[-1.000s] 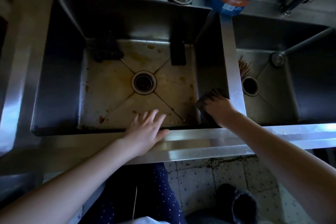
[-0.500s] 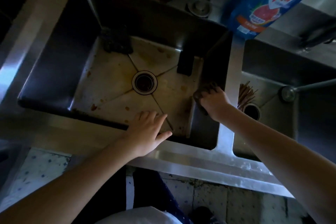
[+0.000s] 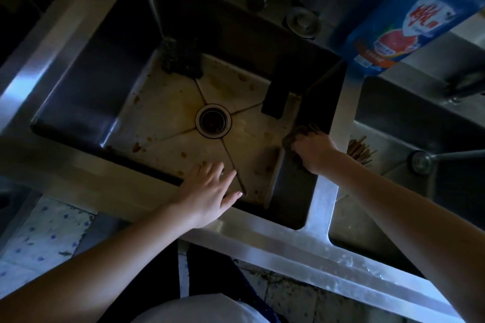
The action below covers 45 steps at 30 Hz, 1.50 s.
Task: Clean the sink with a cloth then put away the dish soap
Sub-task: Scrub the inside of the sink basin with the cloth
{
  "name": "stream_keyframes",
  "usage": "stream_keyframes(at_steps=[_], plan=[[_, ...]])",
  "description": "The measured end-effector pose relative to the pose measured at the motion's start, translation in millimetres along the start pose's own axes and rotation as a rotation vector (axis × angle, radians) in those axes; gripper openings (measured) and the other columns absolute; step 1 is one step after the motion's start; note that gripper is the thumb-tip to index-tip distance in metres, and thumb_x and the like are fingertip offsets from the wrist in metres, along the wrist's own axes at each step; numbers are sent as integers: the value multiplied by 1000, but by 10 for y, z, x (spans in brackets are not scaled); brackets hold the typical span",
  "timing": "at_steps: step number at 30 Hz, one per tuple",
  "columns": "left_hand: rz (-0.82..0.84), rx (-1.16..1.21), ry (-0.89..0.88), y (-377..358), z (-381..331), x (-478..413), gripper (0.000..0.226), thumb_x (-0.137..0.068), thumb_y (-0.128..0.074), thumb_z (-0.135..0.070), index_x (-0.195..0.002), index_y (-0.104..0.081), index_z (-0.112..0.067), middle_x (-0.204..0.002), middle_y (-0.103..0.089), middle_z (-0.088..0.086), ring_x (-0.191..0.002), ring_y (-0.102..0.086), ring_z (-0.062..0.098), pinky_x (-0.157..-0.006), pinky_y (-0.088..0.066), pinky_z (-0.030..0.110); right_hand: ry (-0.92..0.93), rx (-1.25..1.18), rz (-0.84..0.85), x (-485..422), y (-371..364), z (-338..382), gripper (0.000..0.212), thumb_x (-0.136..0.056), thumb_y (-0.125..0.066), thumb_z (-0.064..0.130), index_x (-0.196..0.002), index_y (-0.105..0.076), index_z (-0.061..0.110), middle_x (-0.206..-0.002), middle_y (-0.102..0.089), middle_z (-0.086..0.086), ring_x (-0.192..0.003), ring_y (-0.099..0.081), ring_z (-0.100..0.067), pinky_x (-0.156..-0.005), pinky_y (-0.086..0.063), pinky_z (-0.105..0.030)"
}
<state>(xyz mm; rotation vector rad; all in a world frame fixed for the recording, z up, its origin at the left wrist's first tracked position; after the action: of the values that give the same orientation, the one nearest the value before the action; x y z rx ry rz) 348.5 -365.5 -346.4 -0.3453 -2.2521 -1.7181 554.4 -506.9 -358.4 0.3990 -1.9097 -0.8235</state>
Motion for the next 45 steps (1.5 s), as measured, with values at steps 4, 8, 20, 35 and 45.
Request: stream_keyframes(at_steps=[4,8,20,35,45], plan=[[-32,13,0,16,0,6,59,-94,-18,-54,-135,-40,-17,-117,-49,7,-101,-49,25,-86,-37,36,90,-88,57,121,-47,140,30,-94,-45,22,-121,-57,17,-123,-57,-5,-111,-58,-28,-89,-48,-39],[-80,13,-13,63,-10,50,55,-94,-23,-50,-120,-56,-15,-102,-59,6,-85,-56,25,-77,-44,37,181,-156,94,264,-219,392,26,-95,-47,27,-116,-59,20,-117,-59,-2,-102,-61,-25,-78,-47,-33],[-118,35,28,100,71,438,38,-89,-53,-41,-111,-63,-12,-95,-63,7,-80,-60,29,-71,-51,39,247,-245,164,428,-255,558,21,-96,-44,23,-101,-64,20,-103,-64,2,-94,-63,-19,-73,-51,-26],[-79,91,66,80,327,672,50,-92,-30,-48,-116,-58,-14,-103,-60,4,-92,-58,25,-86,-46,40,-69,-15,65,-119,94,-96,23,-91,-56,28,-113,-61,24,-118,-60,-2,-107,-59,-25,-87,-48,-35],[-54,78,17,194,425,683,53,-92,-27,-50,-115,-60,-16,-107,-61,4,-95,-59,25,-85,-47,39,55,-118,272,172,-236,590,32,-93,-51,21,-124,-57,16,-124,-60,-7,-113,-59,-28,-90,-51,-36]])
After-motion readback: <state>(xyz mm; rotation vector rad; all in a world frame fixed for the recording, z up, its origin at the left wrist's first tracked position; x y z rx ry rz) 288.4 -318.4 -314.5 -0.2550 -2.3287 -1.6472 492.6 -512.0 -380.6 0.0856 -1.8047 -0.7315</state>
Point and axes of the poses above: each hand's wrist, its own x-axis away from the middle knuckle, its own y-axis out of the back of the hand, z = x × y, the point moved 4 cm from there along -x, towards the middle knuckle
